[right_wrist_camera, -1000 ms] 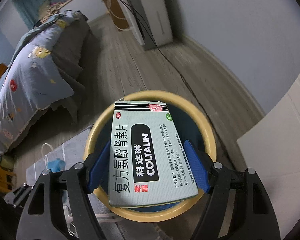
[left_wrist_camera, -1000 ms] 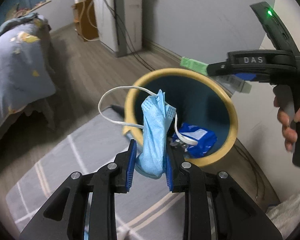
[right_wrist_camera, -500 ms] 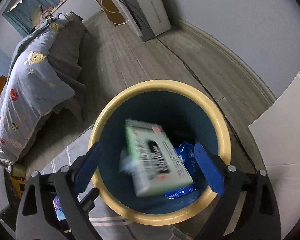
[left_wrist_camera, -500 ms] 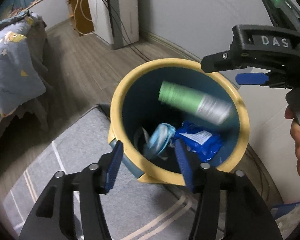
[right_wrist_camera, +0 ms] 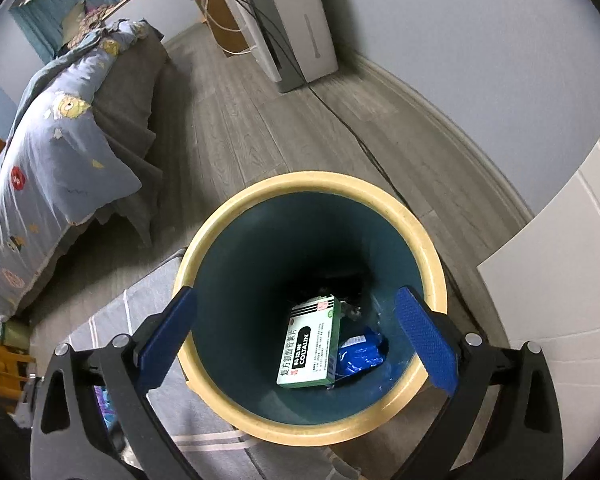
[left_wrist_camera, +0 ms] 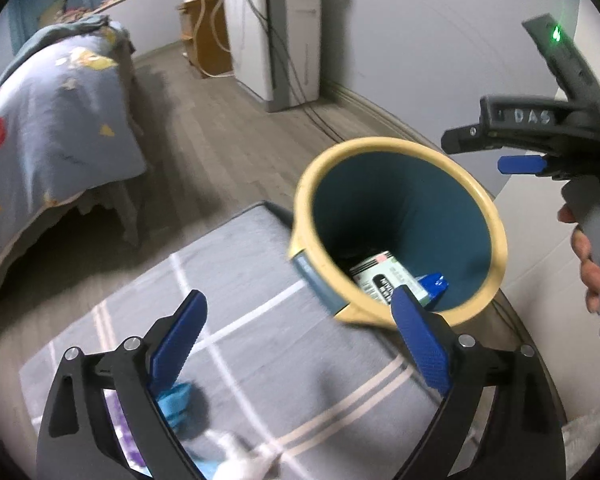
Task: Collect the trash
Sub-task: 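Move both tools back over the remaining trash on the mat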
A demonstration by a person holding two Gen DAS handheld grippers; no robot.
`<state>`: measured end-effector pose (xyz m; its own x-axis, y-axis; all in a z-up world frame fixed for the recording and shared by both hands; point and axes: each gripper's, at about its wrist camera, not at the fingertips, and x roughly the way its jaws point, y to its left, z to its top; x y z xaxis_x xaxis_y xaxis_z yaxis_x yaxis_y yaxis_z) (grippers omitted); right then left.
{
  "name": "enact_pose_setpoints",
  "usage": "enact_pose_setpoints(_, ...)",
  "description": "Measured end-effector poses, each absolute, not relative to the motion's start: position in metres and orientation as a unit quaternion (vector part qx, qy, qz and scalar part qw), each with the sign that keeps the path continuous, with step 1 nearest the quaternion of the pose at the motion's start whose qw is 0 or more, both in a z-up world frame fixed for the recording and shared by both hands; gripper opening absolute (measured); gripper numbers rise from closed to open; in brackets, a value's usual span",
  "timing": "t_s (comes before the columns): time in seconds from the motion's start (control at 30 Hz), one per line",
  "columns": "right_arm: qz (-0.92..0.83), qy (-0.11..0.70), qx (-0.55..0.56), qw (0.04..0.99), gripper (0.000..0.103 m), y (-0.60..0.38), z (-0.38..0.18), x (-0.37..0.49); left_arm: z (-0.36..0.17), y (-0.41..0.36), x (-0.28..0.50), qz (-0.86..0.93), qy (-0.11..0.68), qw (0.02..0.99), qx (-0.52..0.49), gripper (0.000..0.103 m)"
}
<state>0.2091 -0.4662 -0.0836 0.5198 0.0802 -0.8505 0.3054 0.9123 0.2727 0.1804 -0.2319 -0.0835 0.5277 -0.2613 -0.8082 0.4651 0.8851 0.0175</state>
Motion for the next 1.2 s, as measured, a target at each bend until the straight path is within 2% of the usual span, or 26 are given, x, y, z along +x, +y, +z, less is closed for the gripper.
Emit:
enact_pose_setpoints(0.47, -0.02, 0.469, 0.155, 0.869, 0.097, -0.38, -0.043, 0.185, -0.02, -0.073, 0.133, -0.121, 0.408, 0.899, 0.1, 0.096)
enact_pose_setpoints(0.73, 0.018, 0.472, 0.165, 0.866, 0.097, -0.314, -0.037, 0.16, -0.033, 0.007, 0.12, -0.063, 0.423, 0.904, 0.023, 0.096)
enact_pose_setpoints(0.87, 0.013, 0.491, 0.119, 0.863, 0.097, -0.277, -0.048, 0.15, -0.043, 0.031, 0.115, -0.042, 0.43, 0.902, 0.031, 0.096)
enact_pose_setpoints(1.07, 0.011, 0.517, 0.07, 0.853, 0.097, -0.231, -0.065, 0.138, -0.057, 0.057, 0.121, -0.025, 0.45, 0.893, -0.01, 0.096)
enact_pose_setpoints(1.2, 0.017, 0.536, 0.025, 0.843, 0.097, -0.203, -0.079, 0.13, -0.071, 0.059, 0.124, -0.011, 0.468, 0.884, 0.016, 0.096)
